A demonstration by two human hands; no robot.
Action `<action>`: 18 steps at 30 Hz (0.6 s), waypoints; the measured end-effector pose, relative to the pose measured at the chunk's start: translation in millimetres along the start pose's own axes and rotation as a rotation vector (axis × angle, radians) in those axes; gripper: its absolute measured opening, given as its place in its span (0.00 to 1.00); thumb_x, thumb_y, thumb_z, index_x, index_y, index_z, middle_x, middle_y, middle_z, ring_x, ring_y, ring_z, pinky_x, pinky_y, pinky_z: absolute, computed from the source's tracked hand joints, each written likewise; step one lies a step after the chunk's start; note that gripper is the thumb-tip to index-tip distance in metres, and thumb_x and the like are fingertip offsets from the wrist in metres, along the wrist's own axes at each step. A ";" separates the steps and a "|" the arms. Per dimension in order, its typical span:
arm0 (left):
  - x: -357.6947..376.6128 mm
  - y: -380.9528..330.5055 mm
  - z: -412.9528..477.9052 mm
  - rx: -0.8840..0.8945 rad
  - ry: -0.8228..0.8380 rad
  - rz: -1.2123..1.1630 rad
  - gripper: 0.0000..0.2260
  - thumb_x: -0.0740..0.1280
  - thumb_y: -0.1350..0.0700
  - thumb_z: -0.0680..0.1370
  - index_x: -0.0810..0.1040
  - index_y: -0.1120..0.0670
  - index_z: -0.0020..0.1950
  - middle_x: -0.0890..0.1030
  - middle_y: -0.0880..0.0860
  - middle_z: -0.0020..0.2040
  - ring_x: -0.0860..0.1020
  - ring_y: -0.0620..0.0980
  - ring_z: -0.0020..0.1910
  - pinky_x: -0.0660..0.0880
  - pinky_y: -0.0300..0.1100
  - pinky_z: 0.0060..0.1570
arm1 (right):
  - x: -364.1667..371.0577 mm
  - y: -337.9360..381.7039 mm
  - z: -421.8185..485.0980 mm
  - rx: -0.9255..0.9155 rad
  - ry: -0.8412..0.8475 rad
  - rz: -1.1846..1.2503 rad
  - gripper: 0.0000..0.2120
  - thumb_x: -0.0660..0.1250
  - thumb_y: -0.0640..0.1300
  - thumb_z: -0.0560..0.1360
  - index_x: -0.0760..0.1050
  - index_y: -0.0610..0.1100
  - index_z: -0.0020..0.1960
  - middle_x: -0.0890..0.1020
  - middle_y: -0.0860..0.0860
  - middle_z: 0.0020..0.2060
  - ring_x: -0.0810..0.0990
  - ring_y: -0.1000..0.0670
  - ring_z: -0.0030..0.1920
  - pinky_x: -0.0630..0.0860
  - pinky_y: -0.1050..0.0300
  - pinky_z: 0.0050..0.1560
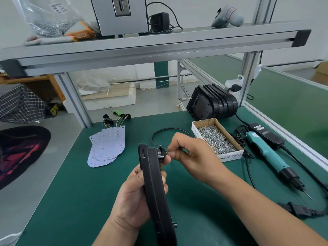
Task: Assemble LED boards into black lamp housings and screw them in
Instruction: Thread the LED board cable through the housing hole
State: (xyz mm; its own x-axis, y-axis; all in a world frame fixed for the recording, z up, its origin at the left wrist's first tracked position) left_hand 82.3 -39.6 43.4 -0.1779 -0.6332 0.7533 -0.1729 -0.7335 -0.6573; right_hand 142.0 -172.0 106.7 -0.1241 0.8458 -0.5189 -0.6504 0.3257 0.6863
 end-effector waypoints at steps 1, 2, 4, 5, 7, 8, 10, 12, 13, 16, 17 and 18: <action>-1.8 0.1 1.6 -0.001 -0.024 -0.005 0.48 0.89 0.55 0.55 0.71 0.69 0.68 0.86 0.59 0.53 0.77 0.49 0.32 0.77 0.40 0.30 | -0.1 -1.5 0.4 0.002 -0.003 0.000 0.05 0.72 0.41 0.80 0.77 0.45 0.46 0.81 0.56 0.39 0.79 0.50 0.40 0.76 0.50 0.42; -1.6 0.3 2.4 -0.008 -0.027 -0.008 0.48 0.89 0.56 0.54 0.71 0.69 0.68 0.86 0.59 0.55 0.77 0.49 0.32 0.77 0.40 0.30 | -0.6 -4.0 0.4 0.006 0.002 0.006 0.06 0.72 0.40 0.80 0.77 0.45 0.46 0.81 0.58 0.39 0.79 0.52 0.40 0.76 0.52 0.42; -2.0 -0.2 3.5 -0.027 -0.038 -0.020 0.48 0.88 0.57 0.56 0.70 0.68 0.70 0.85 0.60 0.53 0.76 0.49 0.32 0.76 0.40 0.30 | -0.4 -10.2 -1.2 0.026 0.042 0.052 0.05 0.71 0.40 0.81 0.77 0.46 0.47 0.80 0.61 0.39 0.78 0.56 0.41 0.74 0.59 0.42; -3.5 0.9 4.6 -0.050 -0.036 -0.028 0.46 0.86 0.57 0.59 0.70 0.67 0.71 0.85 0.60 0.49 0.75 0.49 0.32 0.76 0.39 0.30 | 1.1 -13.4 -3.2 0.045 0.074 0.125 0.03 0.71 0.41 0.81 0.78 0.47 0.49 0.80 0.61 0.41 0.78 0.57 0.43 0.73 0.61 0.45; -8.4 2.4 5.9 -0.096 -0.076 -0.095 0.31 0.78 0.58 0.71 0.70 0.64 0.70 0.82 0.58 0.44 0.75 0.49 0.31 0.76 0.39 0.29 | 5.1 -14.4 -5.1 0.098 0.094 0.381 0.03 0.70 0.42 0.81 0.80 0.46 0.55 0.83 0.57 0.45 0.81 0.55 0.47 0.77 0.60 0.51; -8.5 4.3 6.2 -0.126 -0.089 -0.117 0.19 0.70 0.60 0.77 0.71 0.62 0.66 0.80 0.57 0.43 0.75 0.49 0.32 0.77 0.39 0.29 | 6.1 -13.6 -5.3 0.115 0.077 0.490 0.06 0.70 0.41 0.81 0.81 0.45 0.58 0.85 0.55 0.47 0.82 0.55 0.49 0.78 0.60 0.53; -9.8 10.0 7.8 -0.185 -0.115 -0.108 0.08 0.61 0.65 0.80 0.72 0.60 0.59 0.76 0.56 0.43 0.75 0.49 0.33 0.78 0.39 0.30 | 9.0 -13.0 -5.0 0.108 0.045 0.562 0.07 0.70 0.39 0.81 0.82 0.44 0.58 0.86 0.56 0.46 0.82 0.57 0.47 0.77 0.64 0.51; -12.2 13.6 10.4 -0.199 -0.137 -0.100 0.07 0.62 0.65 0.79 0.72 0.60 0.56 0.73 0.55 0.43 0.75 0.48 0.33 0.78 0.38 0.31 | 15.1 -15.2 -5.1 0.131 0.039 0.575 0.05 0.72 0.40 0.80 0.83 0.44 0.56 0.85 0.57 0.42 0.81 0.59 0.44 0.76 0.66 0.46; -13.7 14.2 12.2 -0.192 -0.146 -0.098 0.07 0.63 0.66 0.80 0.73 0.60 0.56 0.74 0.55 0.43 0.75 0.48 0.34 0.78 0.38 0.31 | 17.9 -18.9 -5.7 0.169 0.035 0.593 0.05 0.73 0.42 0.79 0.83 0.45 0.55 0.84 0.56 0.41 0.80 0.57 0.43 0.76 0.64 0.46; -22.0 15.7 17.4 -0.162 -0.195 -0.145 0.08 0.58 0.62 0.83 0.75 0.59 0.59 0.76 0.54 0.45 0.76 0.47 0.37 0.79 0.38 0.31 | 23.1 -29.1 -8.4 0.265 0.031 0.637 0.09 0.75 0.44 0.77 0.83 0.43 0.56 0.84 0.49 0.43 0.81 0.52 0.45 0.76 0.59 0.47; -24.0 16.9 18.8 -0.170 -0.202 -0.171 0.09 0.60 0.61 0.82 0.75 0.59 0.59 0.76 0.54 0.45 0.77 0.47 0.37 0.79 0.38 0.32 | 23.8 -30.8 -8.8 0.281 0.022 0.643 0.09 0.75 0.44 0.76 0.83 0.43 0.56 0.84 0.50 0.43 0.80 0.53 0.45 0.75 0.60 0.47; -22.5 18.3 17.8 -0.180 -0.189 -0.194 0.09 0.63 0.60 0.80 0.76 0.59 0.59 0.77 0.53 0.45 0.78 0.47 0.37 0.79 0.38 0.32 | 24.3 -31.7 -9.2 0.292 0.014 0.645 0.10 0.75 0.43 0.76 0.83 0.43 0.56 0.84 0.51 0.43 0.80 0.54 0.45 0.75 0.61 0.47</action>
State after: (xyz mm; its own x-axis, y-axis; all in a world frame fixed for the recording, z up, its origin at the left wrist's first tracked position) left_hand 100.4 -43.2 14.8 0.0549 -0.5327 0.8445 -0.3576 -0.8002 -0.4814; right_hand 152.7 -165.7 67.6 -0.4278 0.9033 0.0321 -0.2169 -0.1371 0.9665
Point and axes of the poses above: each hand's wrist, its own z-axis towards the middle knuckle, its own x-axis out of the palm, y = z × x, the point moved 8 cm from there along z, towards the middle knuckle
